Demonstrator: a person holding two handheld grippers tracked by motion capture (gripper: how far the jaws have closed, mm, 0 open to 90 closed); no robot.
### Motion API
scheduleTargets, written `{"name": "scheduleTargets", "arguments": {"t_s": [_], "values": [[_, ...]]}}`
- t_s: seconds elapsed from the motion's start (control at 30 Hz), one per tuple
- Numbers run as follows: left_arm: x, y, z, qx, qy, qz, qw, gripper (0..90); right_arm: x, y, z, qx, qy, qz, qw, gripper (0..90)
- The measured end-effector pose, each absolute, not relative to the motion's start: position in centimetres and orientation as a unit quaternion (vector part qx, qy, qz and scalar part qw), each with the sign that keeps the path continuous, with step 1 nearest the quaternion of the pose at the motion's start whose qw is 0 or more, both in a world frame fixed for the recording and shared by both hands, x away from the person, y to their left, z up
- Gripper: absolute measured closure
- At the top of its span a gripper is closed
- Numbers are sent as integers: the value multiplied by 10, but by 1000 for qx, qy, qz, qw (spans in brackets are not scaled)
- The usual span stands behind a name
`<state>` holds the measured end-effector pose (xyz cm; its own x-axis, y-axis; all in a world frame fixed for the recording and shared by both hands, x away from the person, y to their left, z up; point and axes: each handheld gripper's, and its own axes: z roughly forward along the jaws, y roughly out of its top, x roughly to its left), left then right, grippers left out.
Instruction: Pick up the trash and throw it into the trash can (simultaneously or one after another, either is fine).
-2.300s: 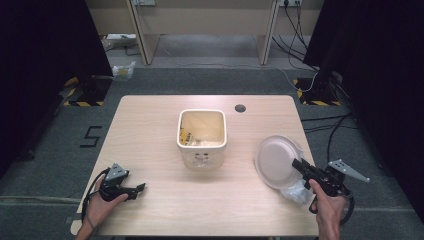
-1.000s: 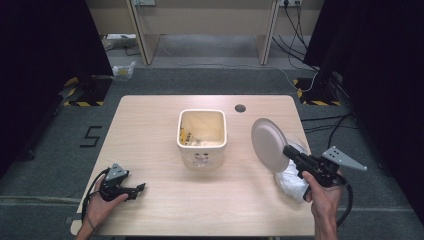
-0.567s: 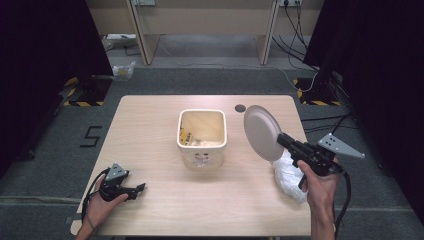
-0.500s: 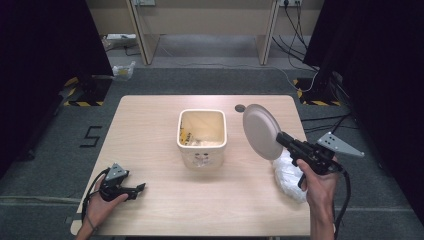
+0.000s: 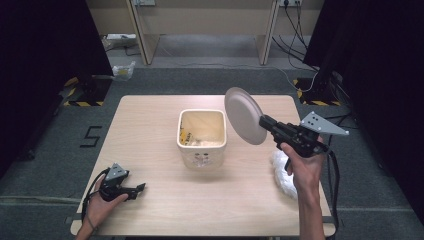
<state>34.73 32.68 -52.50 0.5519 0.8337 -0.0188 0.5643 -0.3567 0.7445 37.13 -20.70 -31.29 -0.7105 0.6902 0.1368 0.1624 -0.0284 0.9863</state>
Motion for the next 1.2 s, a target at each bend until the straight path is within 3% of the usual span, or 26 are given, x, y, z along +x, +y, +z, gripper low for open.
{"name": "scheduleTargets", "arguments": {"t_s": [0.67,1.2], "values": [[347,327,-525,802,436,185,363,132,394,-151,-306,282,695,635,187,857],[347,327,-525,804,433,185,362,132,422,-121,-330,294,720,607,163,856]]}}
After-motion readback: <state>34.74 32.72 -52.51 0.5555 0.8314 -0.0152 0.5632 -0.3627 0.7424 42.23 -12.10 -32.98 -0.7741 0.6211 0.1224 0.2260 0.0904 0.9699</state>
